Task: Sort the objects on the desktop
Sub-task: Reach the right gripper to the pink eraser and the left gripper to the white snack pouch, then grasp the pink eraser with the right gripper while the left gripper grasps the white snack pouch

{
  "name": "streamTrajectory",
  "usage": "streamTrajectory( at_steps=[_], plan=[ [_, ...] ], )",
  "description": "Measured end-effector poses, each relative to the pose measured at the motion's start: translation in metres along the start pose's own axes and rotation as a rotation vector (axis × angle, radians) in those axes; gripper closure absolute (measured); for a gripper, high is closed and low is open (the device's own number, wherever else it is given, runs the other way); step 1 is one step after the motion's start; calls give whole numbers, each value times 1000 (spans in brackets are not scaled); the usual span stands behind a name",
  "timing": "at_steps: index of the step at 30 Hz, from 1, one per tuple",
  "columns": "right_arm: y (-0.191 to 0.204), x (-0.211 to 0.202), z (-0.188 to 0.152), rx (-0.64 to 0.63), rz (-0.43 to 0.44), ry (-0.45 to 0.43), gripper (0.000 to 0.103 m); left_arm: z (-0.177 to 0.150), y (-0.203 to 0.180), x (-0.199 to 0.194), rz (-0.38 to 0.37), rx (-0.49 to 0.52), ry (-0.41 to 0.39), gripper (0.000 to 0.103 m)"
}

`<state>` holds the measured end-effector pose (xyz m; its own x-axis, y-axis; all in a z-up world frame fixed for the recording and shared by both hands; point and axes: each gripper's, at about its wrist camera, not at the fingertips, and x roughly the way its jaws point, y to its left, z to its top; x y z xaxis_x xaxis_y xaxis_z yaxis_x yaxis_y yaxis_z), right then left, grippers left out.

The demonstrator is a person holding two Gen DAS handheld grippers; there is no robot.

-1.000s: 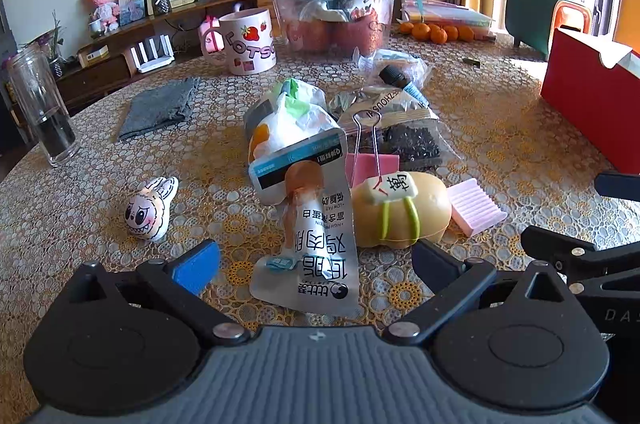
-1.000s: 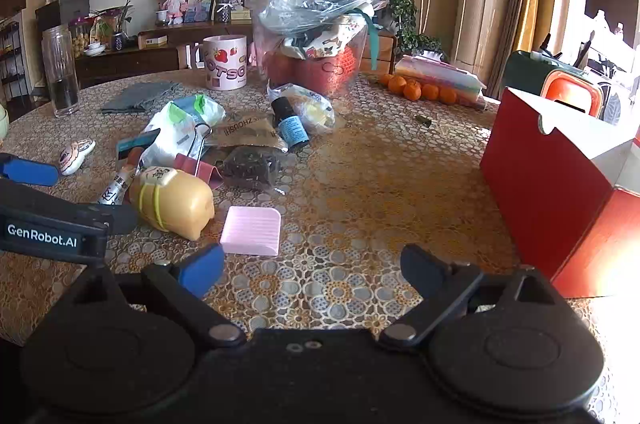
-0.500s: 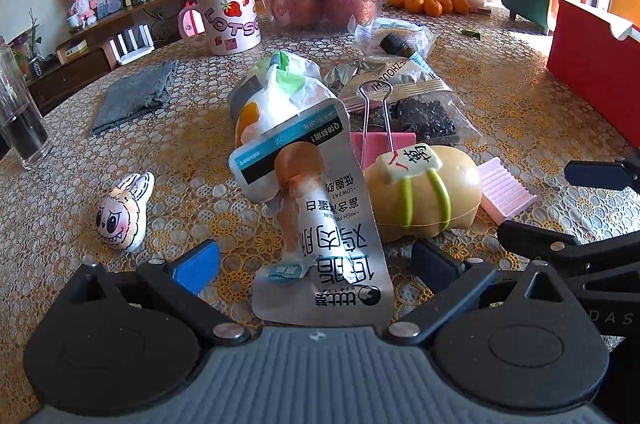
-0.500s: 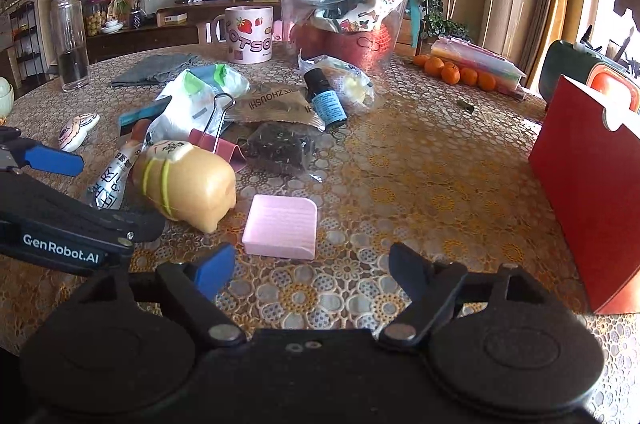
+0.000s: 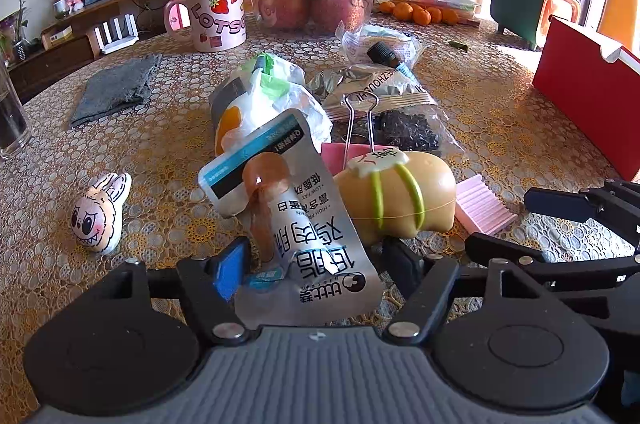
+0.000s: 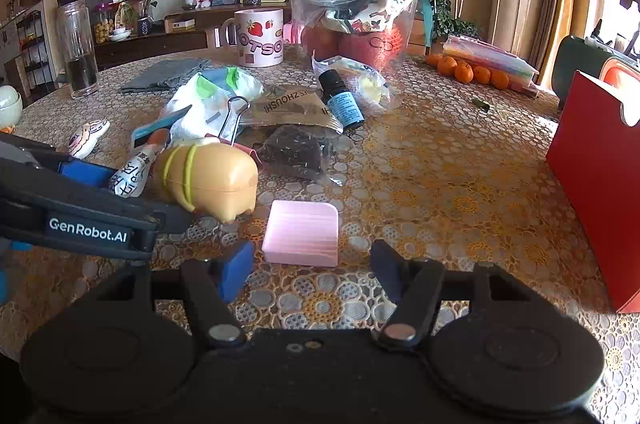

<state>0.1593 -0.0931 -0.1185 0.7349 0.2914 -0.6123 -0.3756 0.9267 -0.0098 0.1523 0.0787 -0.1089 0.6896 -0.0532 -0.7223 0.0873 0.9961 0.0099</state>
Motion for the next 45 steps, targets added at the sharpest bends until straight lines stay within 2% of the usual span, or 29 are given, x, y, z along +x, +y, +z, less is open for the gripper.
streamTrajectory(
  at_steps=[7,11,15,17,19,24,28,34,45],
  plan=[
    [-3,-1,2,12,-14,0,63,0,-5,-3,8,-7,0,51],
    [-6,-1,4,12,-17,5,70,-2,-5,-7,31,-7,-3,56],
    [-7,-3,5,5,-38,-14,59,-4,-6,-8,37,-7,-6,56],
    [-9,-1,6,-3,-35,-18,46,-4,-7,-9,39,-3,-7,57],
    [-8,3,8,-24,-36,-18,40,-5,-7,-9,37,-6,-7,57],
    [-10,13,11,-38,-9,-9,44,-5,-8,-9,42,1,-7,57],
    [-10,12,10,-19,23,-9,56,-5,-9,-10,53,4,-6,59],
    [-9,7,9,-17,17,-8,58,-6,-13,-14,80,29,-12,68],
    [-22,-22,-2,15,8,-9,58,-12,-19,-41,129,-17,-30,81]
  ],
)
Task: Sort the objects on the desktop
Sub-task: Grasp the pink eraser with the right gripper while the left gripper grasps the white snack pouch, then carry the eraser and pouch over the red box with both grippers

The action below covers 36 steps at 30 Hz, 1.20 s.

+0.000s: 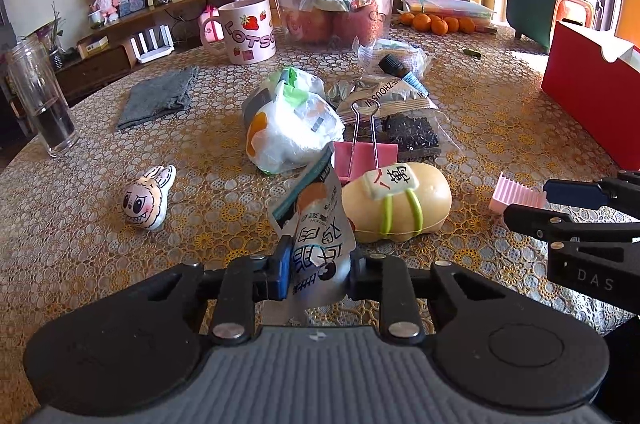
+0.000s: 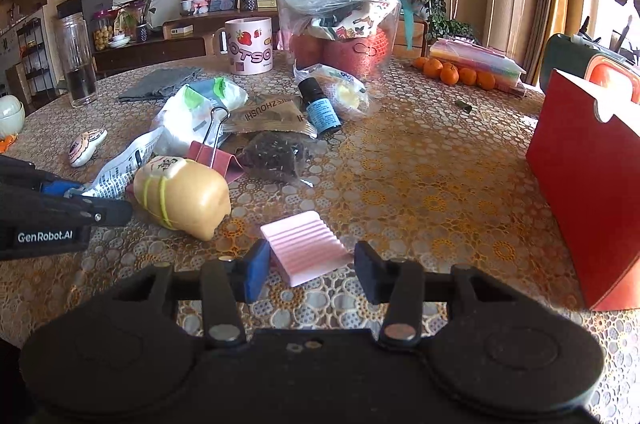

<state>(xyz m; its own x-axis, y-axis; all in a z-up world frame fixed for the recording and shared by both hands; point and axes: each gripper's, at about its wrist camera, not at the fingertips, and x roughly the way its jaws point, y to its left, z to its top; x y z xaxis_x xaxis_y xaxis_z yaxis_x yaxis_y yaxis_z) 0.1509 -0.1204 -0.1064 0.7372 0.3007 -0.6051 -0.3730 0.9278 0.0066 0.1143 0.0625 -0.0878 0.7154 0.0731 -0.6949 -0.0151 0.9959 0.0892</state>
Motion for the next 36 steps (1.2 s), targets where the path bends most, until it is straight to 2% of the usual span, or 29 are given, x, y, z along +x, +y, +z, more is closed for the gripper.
streamTrajectory(
  at_steps=[2,12,20,36],
  plan=[
    [-3,-8,-2,8,-2,-8,58,-2,-1,-8,5,-9,-7,84],
    [-24,-46,-7,61,-8,-54,58,0,-14,-48,16,-19,-64,84],
    [-47,-82,-3,101,-19,-107,58,15,-56,-77,-59,29,-117,84],
    [-123,-143,-7,166,-104,-184,58,53,-165,-98,-227,176,-202,84]
  ],
)
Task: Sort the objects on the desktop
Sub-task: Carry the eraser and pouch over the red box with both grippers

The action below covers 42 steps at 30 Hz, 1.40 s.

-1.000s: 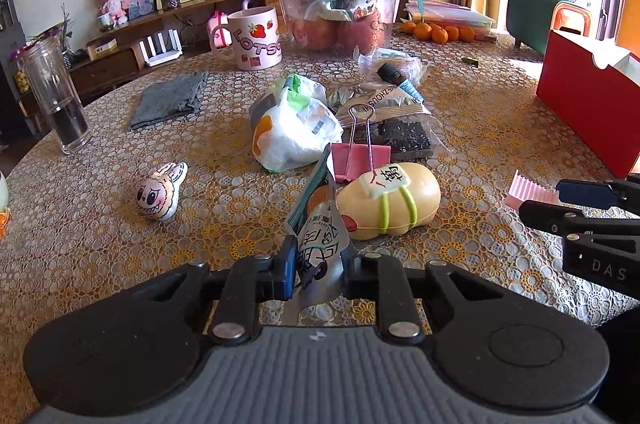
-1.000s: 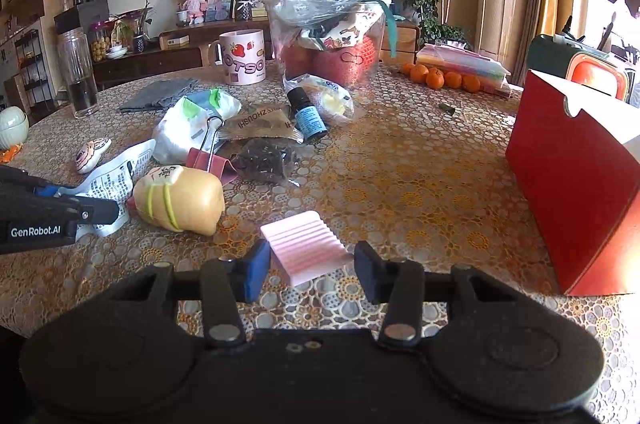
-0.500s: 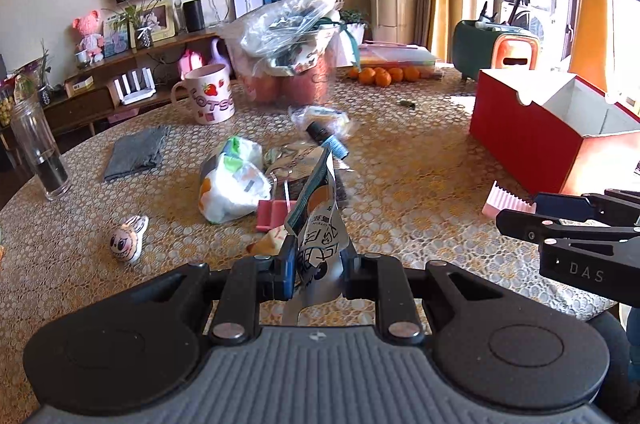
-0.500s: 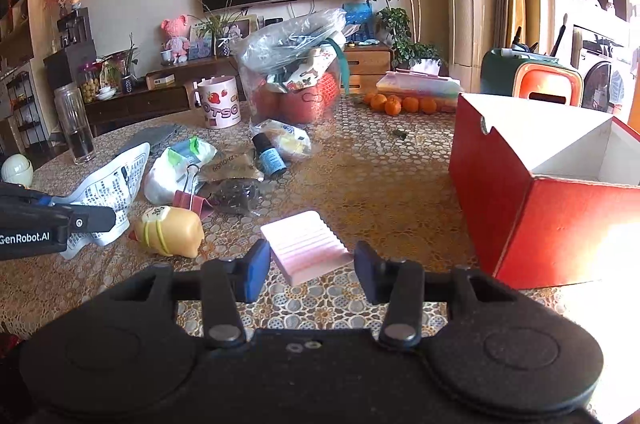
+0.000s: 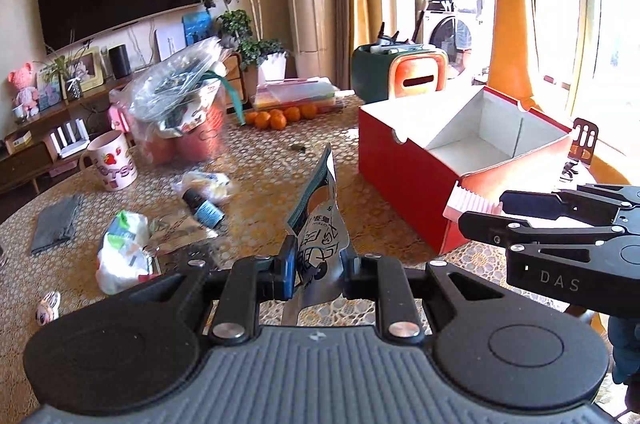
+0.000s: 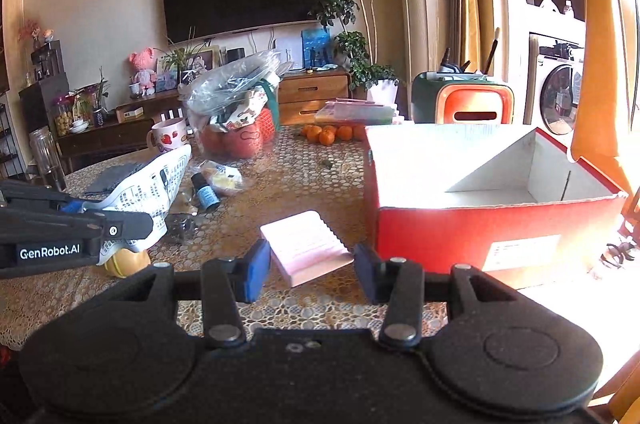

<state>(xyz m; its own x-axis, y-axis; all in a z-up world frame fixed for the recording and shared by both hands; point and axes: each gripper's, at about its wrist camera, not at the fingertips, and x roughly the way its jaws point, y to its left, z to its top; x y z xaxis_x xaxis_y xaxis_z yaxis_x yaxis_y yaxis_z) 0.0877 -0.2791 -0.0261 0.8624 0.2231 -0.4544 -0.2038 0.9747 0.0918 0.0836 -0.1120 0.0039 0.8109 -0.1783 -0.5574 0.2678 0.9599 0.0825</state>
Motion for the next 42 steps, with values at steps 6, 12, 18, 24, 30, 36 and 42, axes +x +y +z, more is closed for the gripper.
streamTrajectory(
  at_steps=[6,12,18,24,30,36,42],
  plan=[
    [-36,-9,13,13,-50,-38,58,25,-39,13,-60,66,-33,84],
    [-73,-10,23,29,-101,-52,58,45,-73,30,-104,115,-43,84],
    [-100,-7,33,22,-141,-63,58,64,-96,50,-136,158,-50,84],
    [-129,6,50,16,-159,-54,58,88,-112,77,-170,189,-40,84],
    [-154,28,61,8,-188,-19,58,111,-121,112,-213,200,2,84],
    [-173,56,69,7,-185,48,58,126,-130,159,-265,218,98,84],
    [-190,92,74,-12,-175,147,58,132,-140,204,-258,254,197,84]
  ],
)
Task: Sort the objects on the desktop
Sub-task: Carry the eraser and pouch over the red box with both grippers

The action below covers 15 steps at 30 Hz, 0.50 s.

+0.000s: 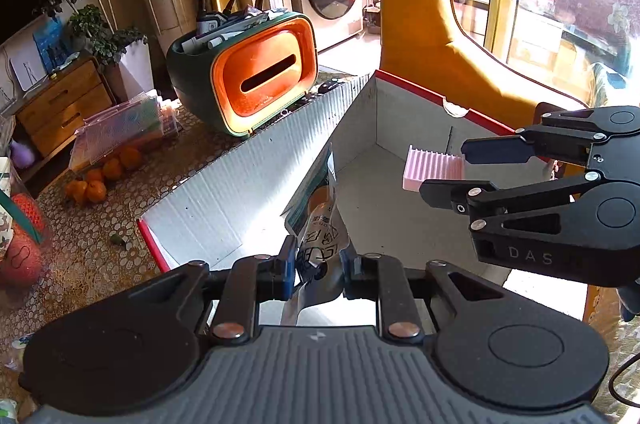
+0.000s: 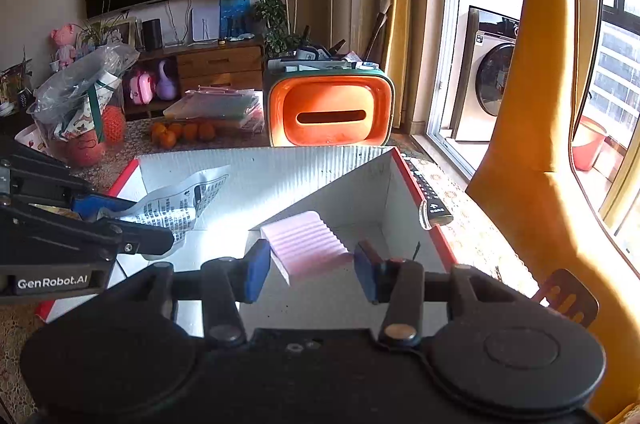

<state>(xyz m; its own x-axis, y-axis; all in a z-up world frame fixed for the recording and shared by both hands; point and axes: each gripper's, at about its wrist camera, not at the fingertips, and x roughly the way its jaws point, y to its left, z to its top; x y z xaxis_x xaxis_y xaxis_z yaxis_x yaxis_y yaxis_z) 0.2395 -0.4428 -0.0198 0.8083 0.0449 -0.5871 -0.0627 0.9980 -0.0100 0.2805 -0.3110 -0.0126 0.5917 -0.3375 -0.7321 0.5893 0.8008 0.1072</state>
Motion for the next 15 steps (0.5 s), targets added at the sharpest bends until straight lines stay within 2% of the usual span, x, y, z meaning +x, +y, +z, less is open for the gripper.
streamTrajectory(
  at_steps=[9,15],
  plan=[
    [3,38,-1,-135,-6,125,58,6,0,46,-46,43,143,84],
    [4,55,-1,-180,-4,212,58,4,-2,60,-55,62,211,83]
  ],
)
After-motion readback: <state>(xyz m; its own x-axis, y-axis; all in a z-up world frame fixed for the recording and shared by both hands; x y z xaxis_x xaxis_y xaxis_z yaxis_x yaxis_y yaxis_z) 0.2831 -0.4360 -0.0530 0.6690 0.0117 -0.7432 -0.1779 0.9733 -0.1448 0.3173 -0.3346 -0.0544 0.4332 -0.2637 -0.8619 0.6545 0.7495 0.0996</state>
